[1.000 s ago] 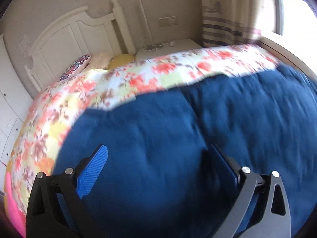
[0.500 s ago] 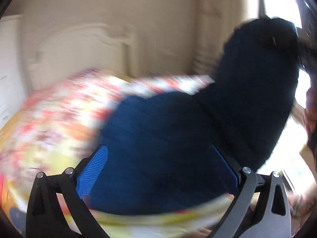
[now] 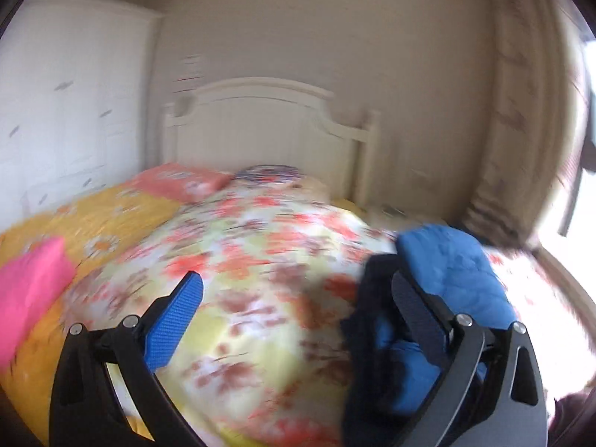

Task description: Fold large clothes

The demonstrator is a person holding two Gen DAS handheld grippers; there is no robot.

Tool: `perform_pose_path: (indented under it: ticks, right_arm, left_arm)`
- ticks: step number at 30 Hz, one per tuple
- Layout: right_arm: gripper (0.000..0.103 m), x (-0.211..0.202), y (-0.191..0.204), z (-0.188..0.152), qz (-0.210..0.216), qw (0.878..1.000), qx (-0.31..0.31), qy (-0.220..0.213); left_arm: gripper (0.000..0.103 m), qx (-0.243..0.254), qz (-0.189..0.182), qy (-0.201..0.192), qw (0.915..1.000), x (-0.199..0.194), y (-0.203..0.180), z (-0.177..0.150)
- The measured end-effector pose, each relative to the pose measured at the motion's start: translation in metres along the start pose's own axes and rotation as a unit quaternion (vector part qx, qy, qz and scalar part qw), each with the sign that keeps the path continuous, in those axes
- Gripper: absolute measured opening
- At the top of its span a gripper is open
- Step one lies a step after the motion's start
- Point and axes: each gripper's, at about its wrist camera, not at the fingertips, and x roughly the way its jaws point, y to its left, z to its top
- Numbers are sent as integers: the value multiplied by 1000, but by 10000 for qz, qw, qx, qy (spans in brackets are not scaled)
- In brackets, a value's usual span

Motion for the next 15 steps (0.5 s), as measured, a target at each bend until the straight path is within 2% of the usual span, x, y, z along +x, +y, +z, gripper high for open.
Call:
perform_pose_path:
  ticks: [2,4,5,6,8,11,14,15]
  right_arm:
    - [47,1,0,-3,-17,10000,-22,-22]
    - [47,0,6,-1,-135,9998,-120,-35]
    - [48,3,5,-4,-140,9998,-109,-41]
    - [48,2,3,-4,-126,9999,-81,-55]
    - [50,2,3,-5,-109,9999,-50,-77]
    - [52,2,4,-6,-173,9998,-69,-107]
    - [57,-7,7,-10,-232,9994,-180,-155]
    - [59,-12,8,-10,-241,9991,-275,-208]
  left_arm:
    - [101,522,-477,87,9975,14,-36,18]
    - [101,945,-930,278,9908,35,-70,35]
    - [101,1203,-1237,540,9835,55,-94,46]
    - [101,1368,-1354,745,9785,72,-110,50]
    - [101,1717,-1281,1246,9688,115,-139,53]
    - [101,2124,-870,1782,9568,171,-159,41]
    - [101,2625,-196,2195,9394,229,-151,-1]
    - [101,2403,-379,2270,9430,239,-141,-8]
